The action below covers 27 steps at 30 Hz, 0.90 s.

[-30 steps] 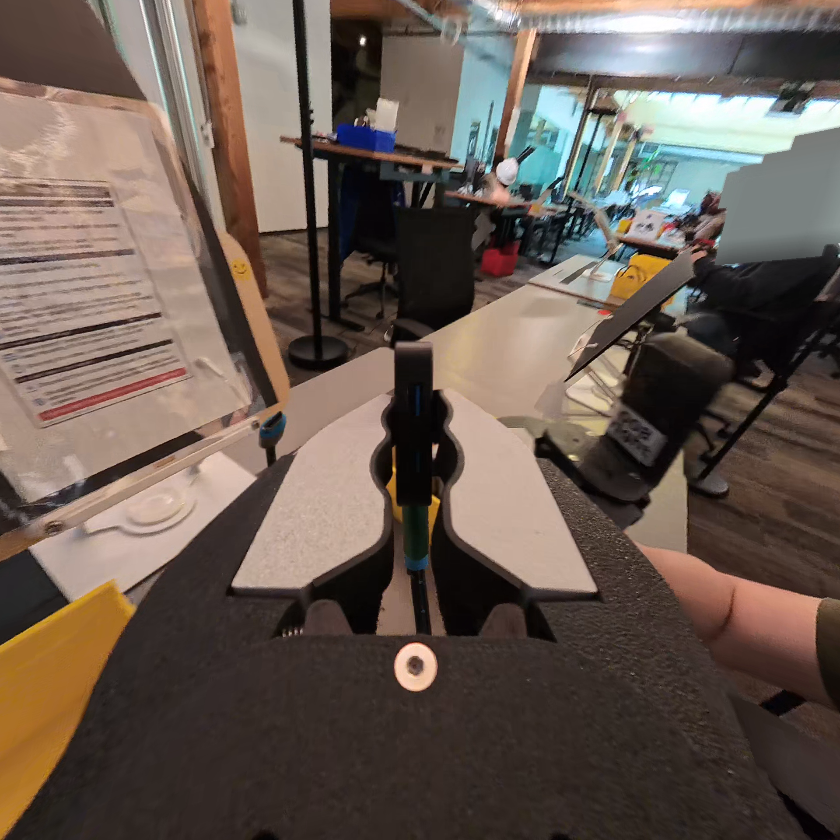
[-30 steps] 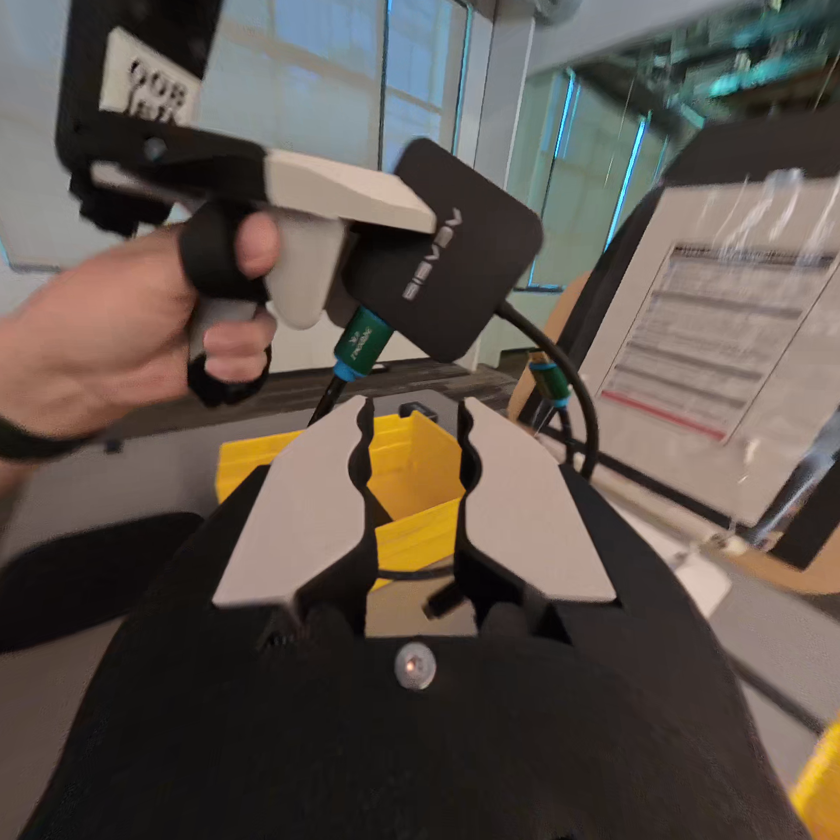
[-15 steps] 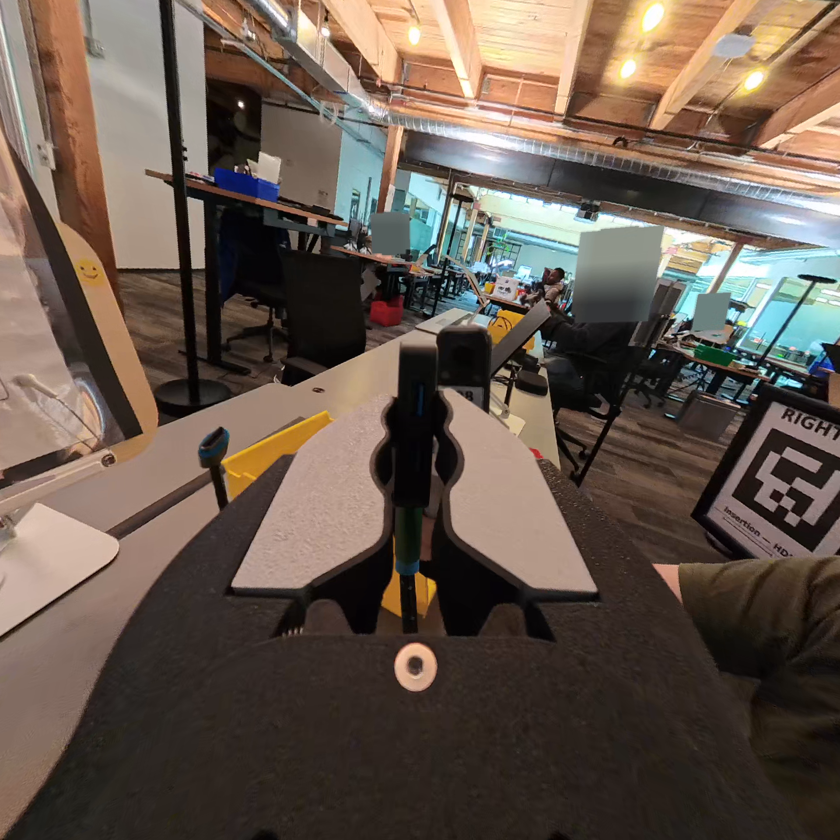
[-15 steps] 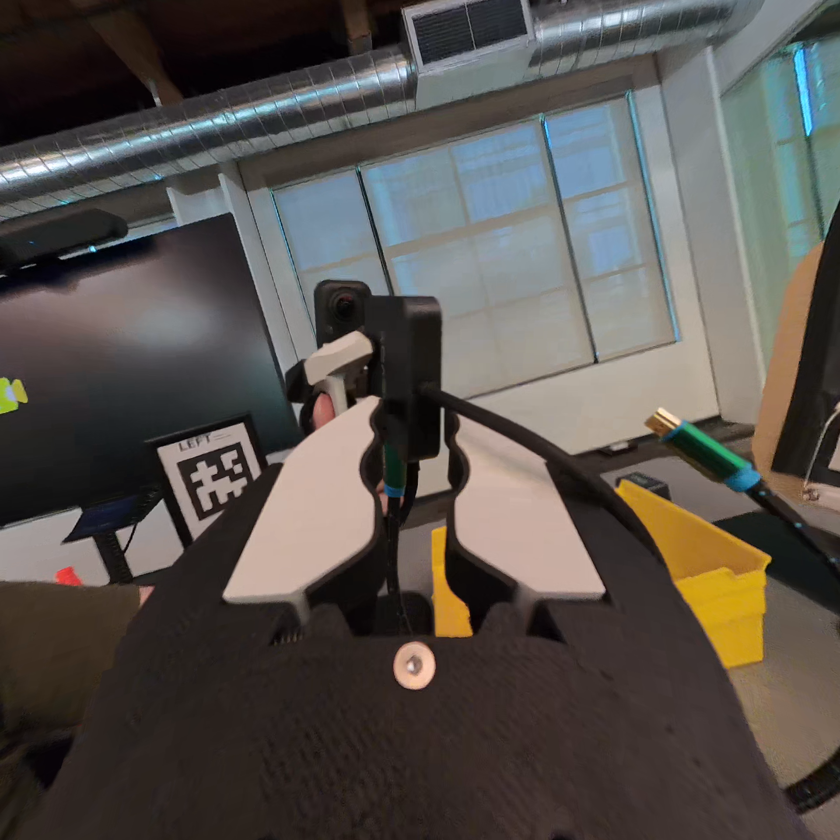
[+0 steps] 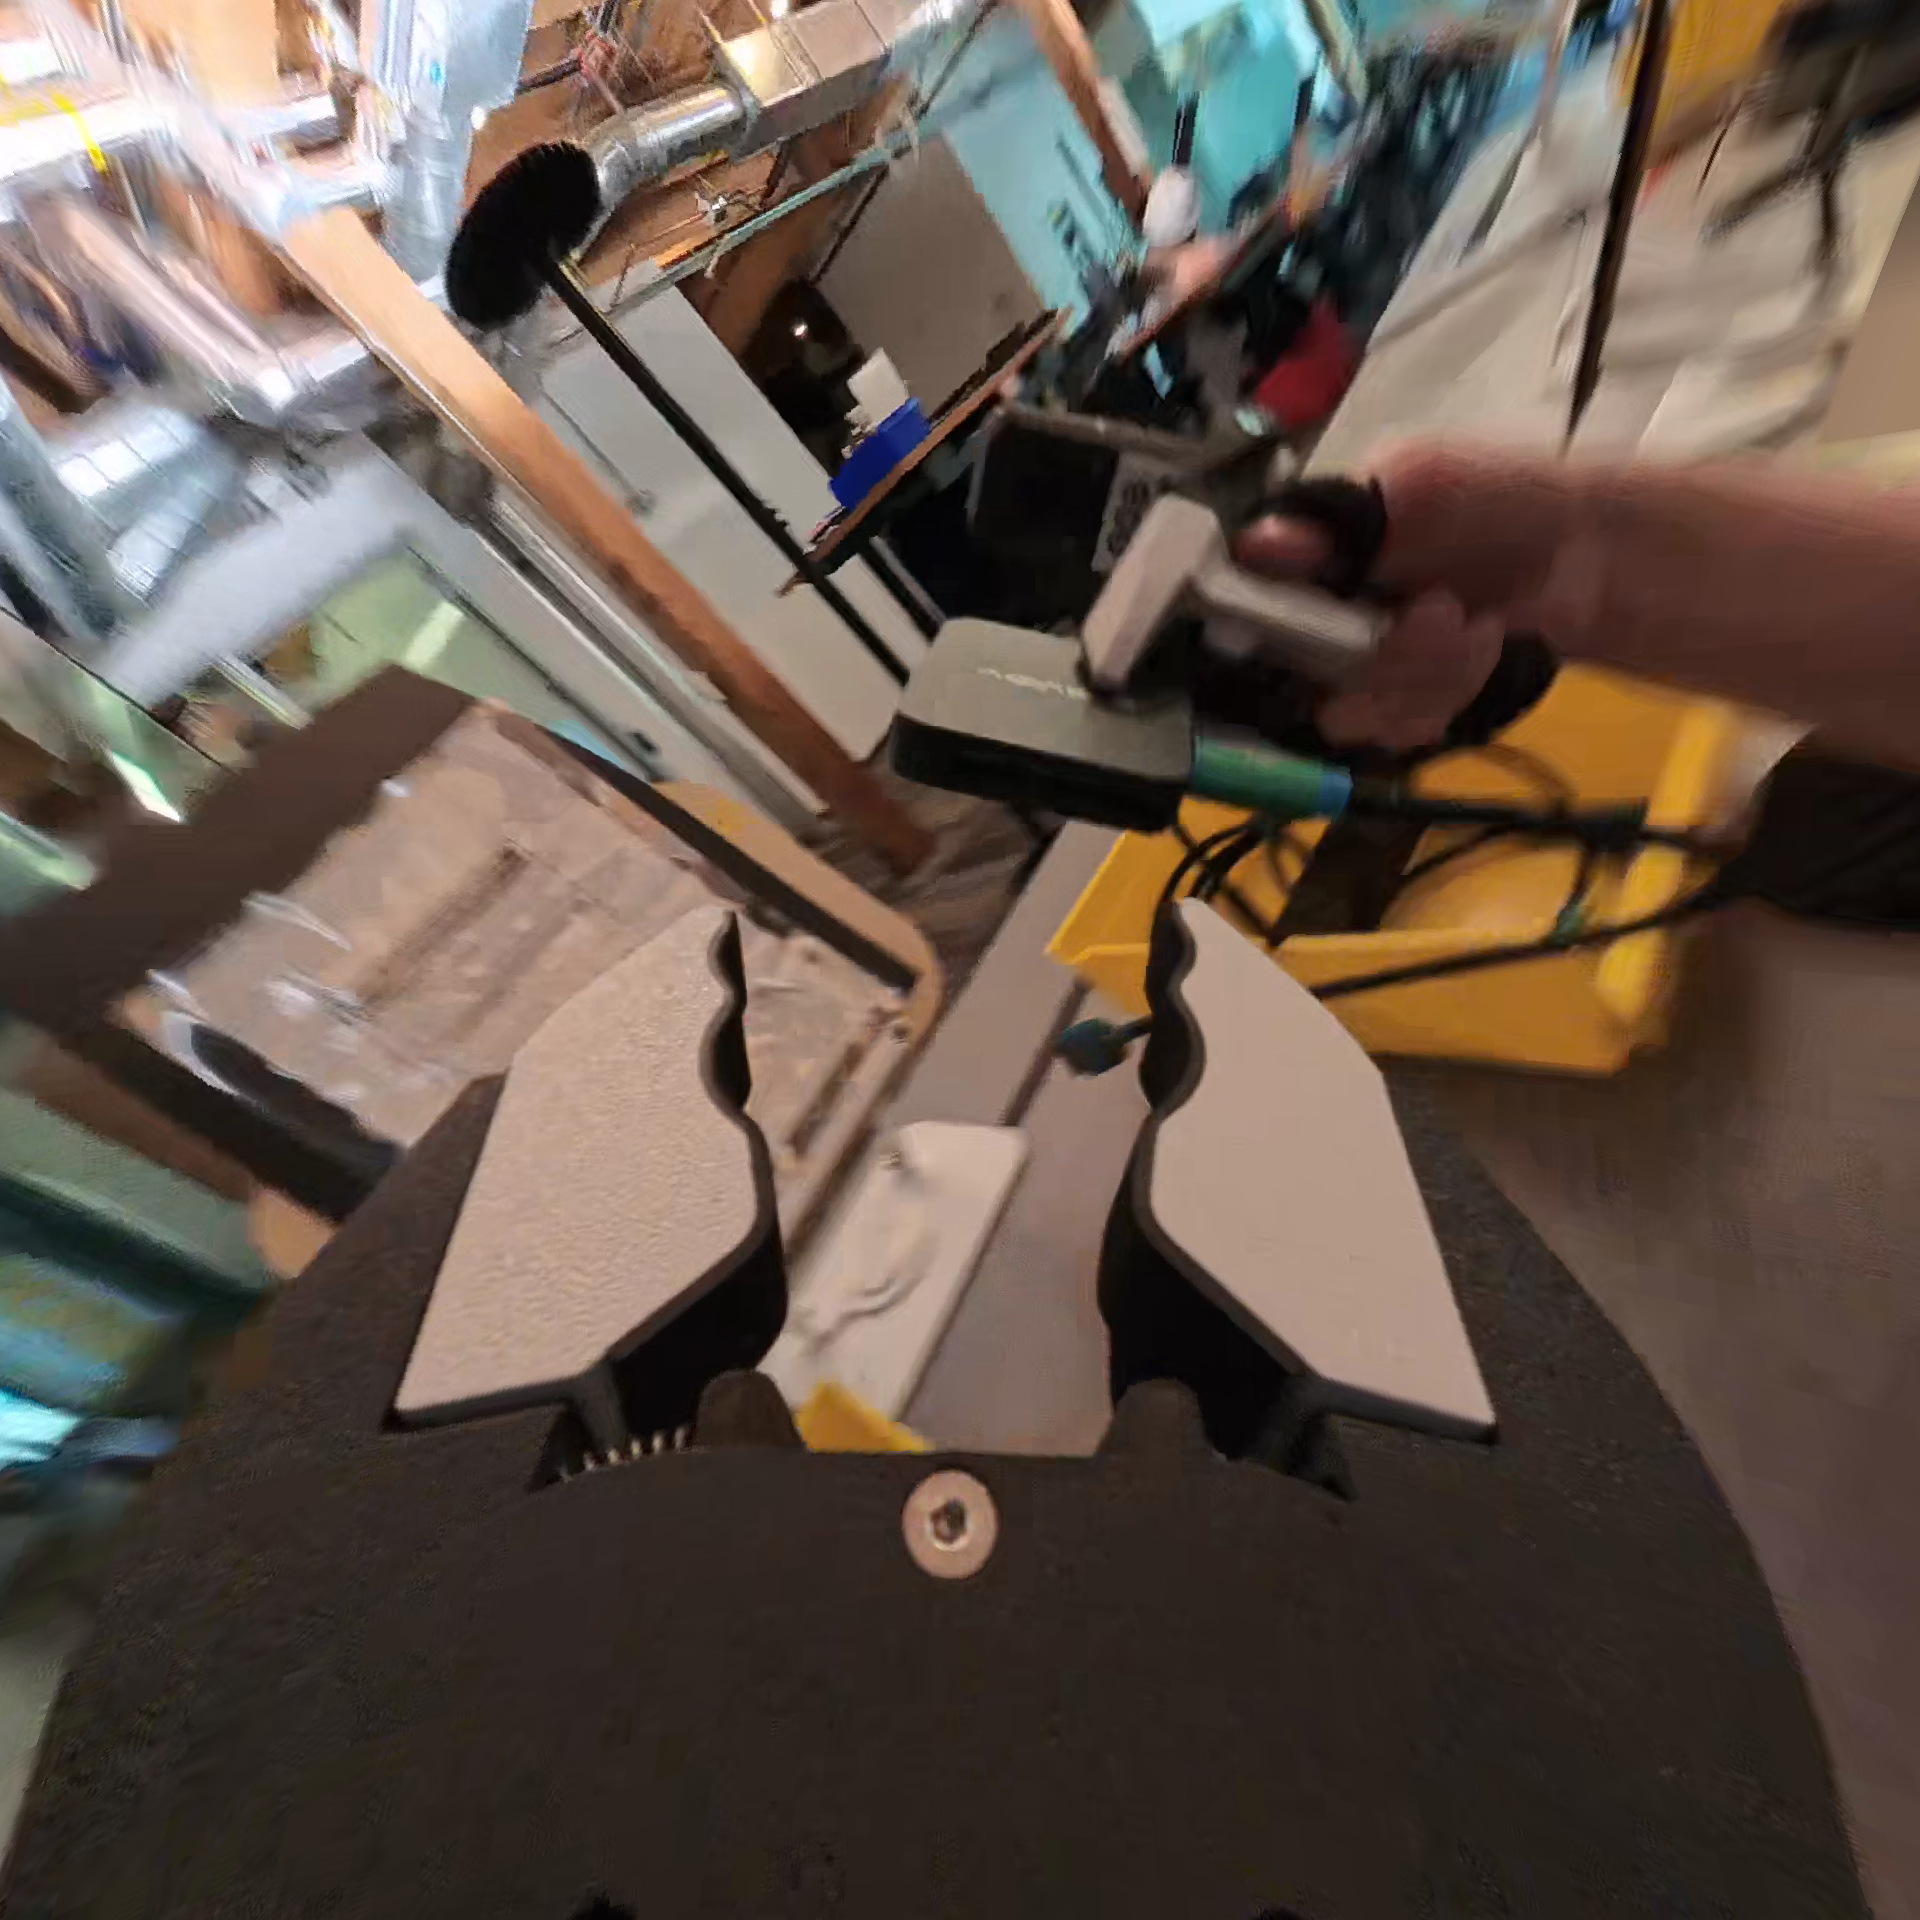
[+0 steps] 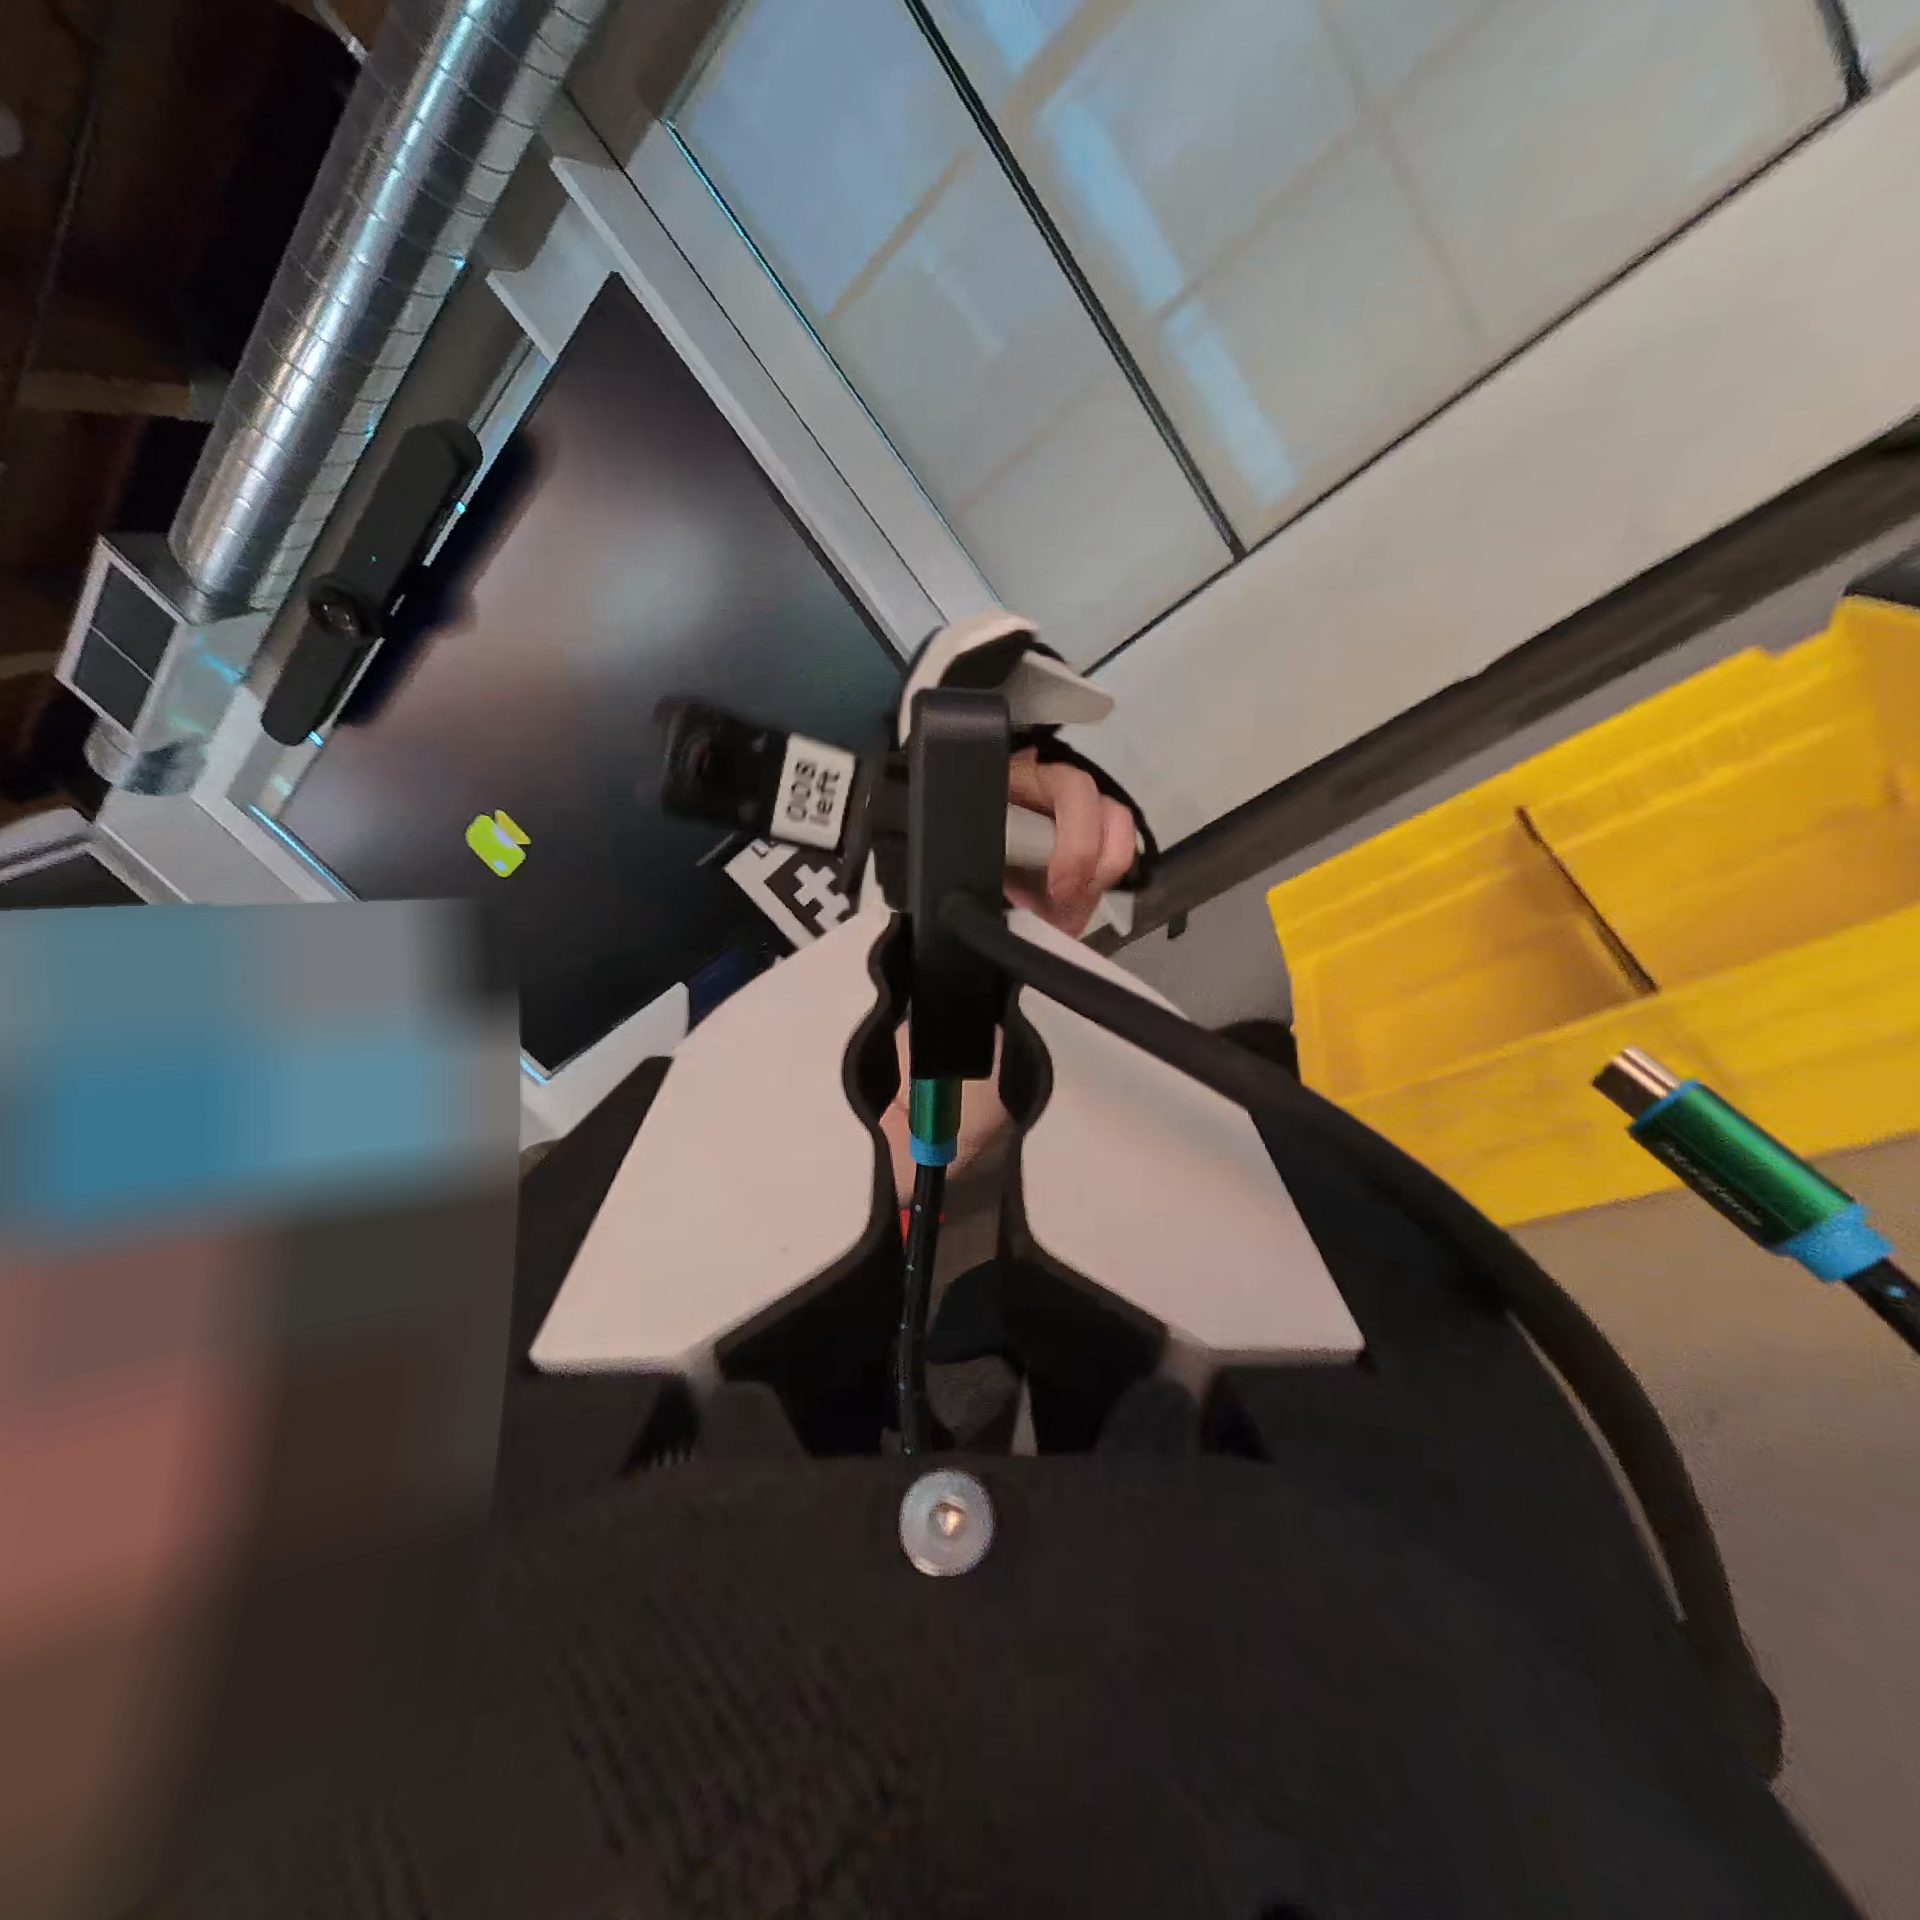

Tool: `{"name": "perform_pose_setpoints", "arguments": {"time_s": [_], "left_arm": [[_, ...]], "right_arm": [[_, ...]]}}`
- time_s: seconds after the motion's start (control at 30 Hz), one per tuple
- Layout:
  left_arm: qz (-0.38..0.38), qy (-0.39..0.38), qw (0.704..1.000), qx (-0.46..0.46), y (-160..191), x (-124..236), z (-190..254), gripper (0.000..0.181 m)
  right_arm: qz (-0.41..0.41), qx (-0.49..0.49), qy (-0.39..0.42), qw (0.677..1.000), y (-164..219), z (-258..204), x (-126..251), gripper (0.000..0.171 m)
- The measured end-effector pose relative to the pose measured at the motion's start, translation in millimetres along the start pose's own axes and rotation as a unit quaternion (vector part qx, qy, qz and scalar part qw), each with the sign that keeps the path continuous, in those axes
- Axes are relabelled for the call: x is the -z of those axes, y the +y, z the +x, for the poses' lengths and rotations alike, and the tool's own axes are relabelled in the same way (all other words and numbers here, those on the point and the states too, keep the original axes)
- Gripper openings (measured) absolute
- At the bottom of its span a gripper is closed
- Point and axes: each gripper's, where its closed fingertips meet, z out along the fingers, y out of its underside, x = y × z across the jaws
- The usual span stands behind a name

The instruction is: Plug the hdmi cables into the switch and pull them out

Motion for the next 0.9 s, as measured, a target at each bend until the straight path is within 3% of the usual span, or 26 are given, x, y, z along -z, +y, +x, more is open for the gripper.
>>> {"name": "perform_pose_setpoints", "arguments": {"time_s": [0.07,0.17,0.23,0.37,0.47,0.63,0.9], "left_arm": [[-0.027,-0.031,0.990,-0.136,7,0,8,0.066],[-0.073,-0.082,0.946,-0.305,19,-7,11,0.049],[-0.095,-0.102,0.922,-0.361,26,-15,10,0.058],[-0.095,-0.107,0.870,-0.471,31,-25,21,0.059],[-0.105,-0.092,0.851,-0.506,42,-34,33,0.057],[-0.112,-0.092,0.815,-0.561,57,-48,47,0.035],[-0.112,-0.117,0.829,-0.536,62,-61,45,0.033]], "right_arm": [[-0.013,-0.035,0.000,0.999,3,5,6,0.015],[-0.047,-0.070,-0.010,0.996,15,11,4,0.014],[-0.071,-0.092,-0.015,0.993,25,15,-2,0.015],[-0.101,-0.122,-0.004,0.987,41,28,-11,0.015],[-0.119,-0.138,-0.005,0.983,49,33,-15,0.015],[-0.153,-0.144,0.012,0.978,64,41,-21,0.016],[-0.176,-0.087,0.057,0.979,64,48,-9,0.023]]}}
